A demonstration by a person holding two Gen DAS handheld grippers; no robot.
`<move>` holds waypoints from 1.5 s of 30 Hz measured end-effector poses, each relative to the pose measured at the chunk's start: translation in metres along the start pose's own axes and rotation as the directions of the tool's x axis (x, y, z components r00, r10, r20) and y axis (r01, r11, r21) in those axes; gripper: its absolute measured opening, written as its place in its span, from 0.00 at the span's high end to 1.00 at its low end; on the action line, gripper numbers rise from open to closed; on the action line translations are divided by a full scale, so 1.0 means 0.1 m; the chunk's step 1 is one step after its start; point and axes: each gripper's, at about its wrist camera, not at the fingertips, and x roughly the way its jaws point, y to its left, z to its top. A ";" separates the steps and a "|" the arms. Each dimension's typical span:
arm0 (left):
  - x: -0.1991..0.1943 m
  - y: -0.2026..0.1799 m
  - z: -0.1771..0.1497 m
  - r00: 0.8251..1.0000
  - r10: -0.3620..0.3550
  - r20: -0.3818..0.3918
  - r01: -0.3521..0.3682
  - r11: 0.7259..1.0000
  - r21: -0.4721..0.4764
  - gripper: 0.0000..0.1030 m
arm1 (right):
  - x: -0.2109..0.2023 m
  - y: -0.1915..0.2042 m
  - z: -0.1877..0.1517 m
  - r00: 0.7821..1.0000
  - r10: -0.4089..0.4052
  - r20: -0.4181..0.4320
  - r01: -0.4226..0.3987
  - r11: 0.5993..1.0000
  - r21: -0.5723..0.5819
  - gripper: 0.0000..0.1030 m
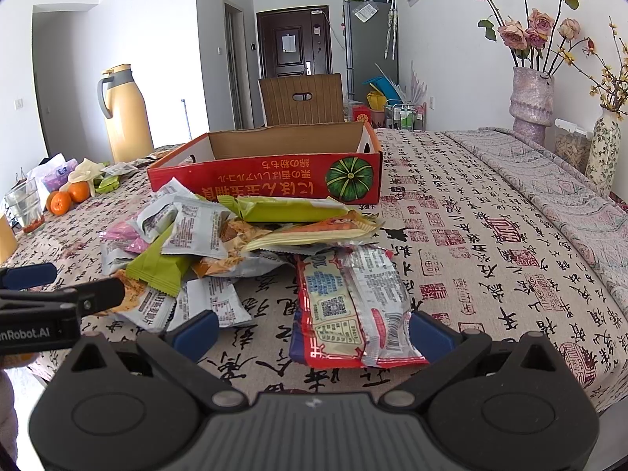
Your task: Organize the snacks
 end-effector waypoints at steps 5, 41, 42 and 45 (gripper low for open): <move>0.00 0.00 0.00 1.000 0.000 0.000 0.000 1.000 0.000 0.00 | 0.00 0.00 0.00 1.000 -0.001 0.000 0.001 1.000 0.001 0.00; 0.23 0.05 0.00 0.999 0.033 -0.042 -0.034 0.999 -0.019 0.00 | 0.52 -0.24 0.16 0.998 -0.018 -0.057 0.018 1.000 -0.009 0.21; 0.24 0.05 0.01 0.998 0.036 -0.045 -0.037 0.999 -0.019 0.00 | 0.56 -0.25 0.17 0.998 -0.013 -0.065 0.012 1.000 -0.005 0.25; 0.26 0.05 0.01 0.998 0.041 -0.051 -0.042 0.999 -0.021 0.00 | 0.60 -0.29 0.18 0.997 0.010 -0.079 -0.010 1.000 0.002 0.28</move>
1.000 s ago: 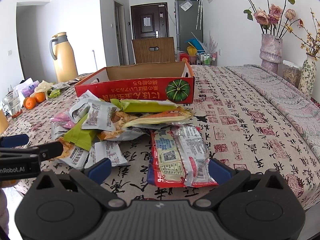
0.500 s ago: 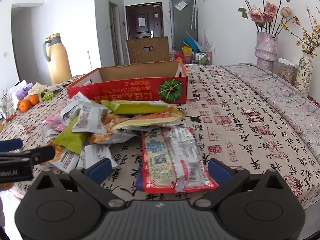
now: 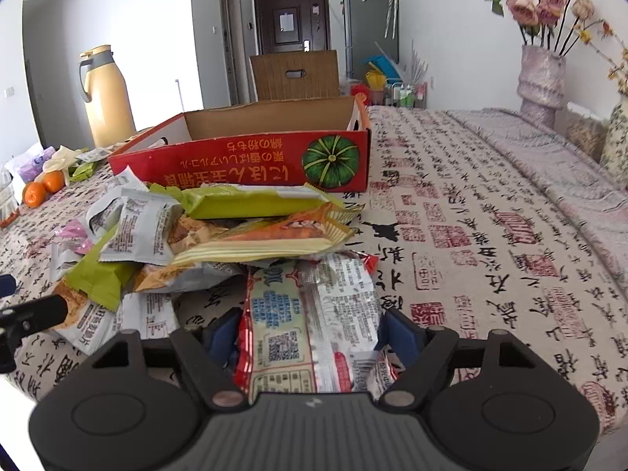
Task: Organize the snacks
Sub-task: 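Grasp the red-and-white biscuit pack with the right gripper while the left gripper grasps the cake packet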
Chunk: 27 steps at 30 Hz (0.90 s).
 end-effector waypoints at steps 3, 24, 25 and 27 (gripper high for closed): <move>0.02 -0.01 0.01 1.000 0.001 -0.007 -0.001 1.000 0.001 0.00 | 0.04 -0.02 -0.01 1.000 0.025 -0.017 -0.025 1.000 -0.007 0.37; 0.18 -0.07 -0.02 0.997 0.020 -0.074 -0.020 1.000 0.005 0.00 | -0.39 -0.28 -0.10 0.995 -0.046 0.085 0.043 0.998 0.038 0.48; 0.20 -0.09 -0.03 0.997 0.019 -0.079 -0.019 1.000 0.009 0.01 | -0.40 -0.29 -0.11 0.995 -0.053 0.087 0.049 0.998 0.041 0.48; 0.24 -0.12 -0.04 0.996 0.021 -0.090 -0.020 1.000 0.016 0.02 | -0.43 -0.32 -0.13 0.994 -0.062 0.088 0.058 0.997 0.046 0.48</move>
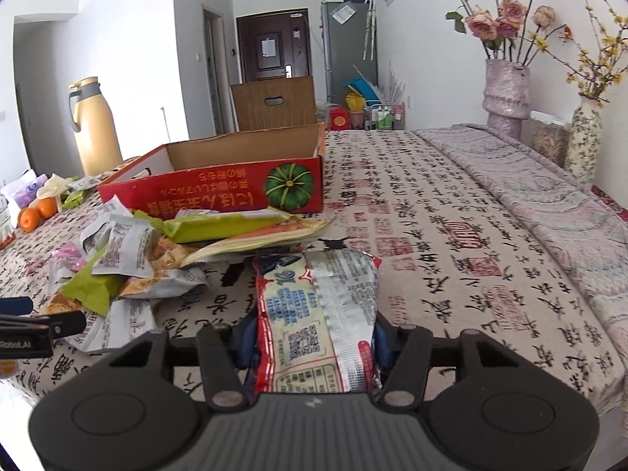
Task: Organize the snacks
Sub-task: 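Grasp the red-and-white biscuit pack with the right gripper while the left gripper grasps the cake packet, then lift both held packets and carry them over the open cardboard box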
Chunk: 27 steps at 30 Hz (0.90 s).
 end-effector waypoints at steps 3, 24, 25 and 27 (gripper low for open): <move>0.04 -0.05 -0.02 1.000 -0.002 -0.013 0.002 1.000 0.012 0.06 | -0.05 -0.04 -0.03 1.000 -0.016 0.002 0.016 1.000 0.007 0.48; -0.06 0.09 -0.07 1.000 -0.025 -0.005 0.025 0.999 -0.038 0.77 | -0.28 -0.16 -0.11 0.998 -0.052 0.034 0.050 0.998 0.044 0.48; -0.07 0.10 -0.07 1.000 -0.027 -0.003 0.027 0.999 -0.040 0.80 | -0.30 -0.16 -0.12 0.998 -0.054 0.036 0.052 0.998 0.046 0.48; -0.09 0.11 -0.08 1.000 -0.029 0.003 0.029 0.999 -0.041 0.84 | -0.32 -0.17 -0.12 0.997 -0.059 0.040 0.057 0.997 0.049 0.48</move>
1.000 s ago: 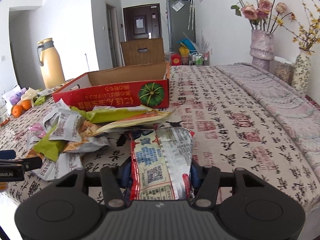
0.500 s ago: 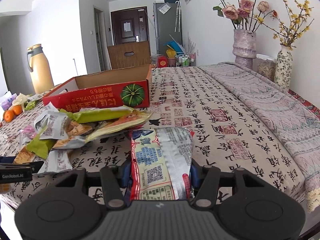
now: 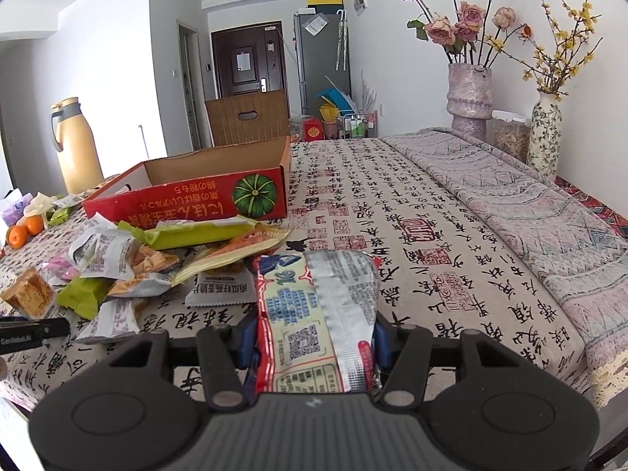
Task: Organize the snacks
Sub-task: 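Lift both held packets and carry them over the open cardboard box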
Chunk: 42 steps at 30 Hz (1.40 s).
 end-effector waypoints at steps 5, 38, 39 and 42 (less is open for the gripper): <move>-0.06 0.02 0.01 1.000 -0.001 0.024 0.001 1.000 -0.002 0.86 | -0.05 -0.01 0.00 1.000 -0.008 0.011 0.008 1.000 0.002 0.48; -0.26 0.04 0.55 0.985 -0.021 0.169 0.017 1.000 0.023 0.88 | -0.09 0.11 0.43 0.993 -0.009 0.115 0.011 1.000 -0.025 0.48; -0.24 0.04 0.58 0.985 -0.021 0.169 0.017 1.000 0.024 0.88 | -0.06 0.13 0.45 0.993 -0.004 0.114 0.008 1.000 -0.027 0.48; -0.19 0.03 0.68 0.985 -0.022 0.172 0.017 0.999 0.031 0.88 | 0.04 0.19 0.55 0.993 0.011 0.114 -0.007 1.000 -0.030 0.48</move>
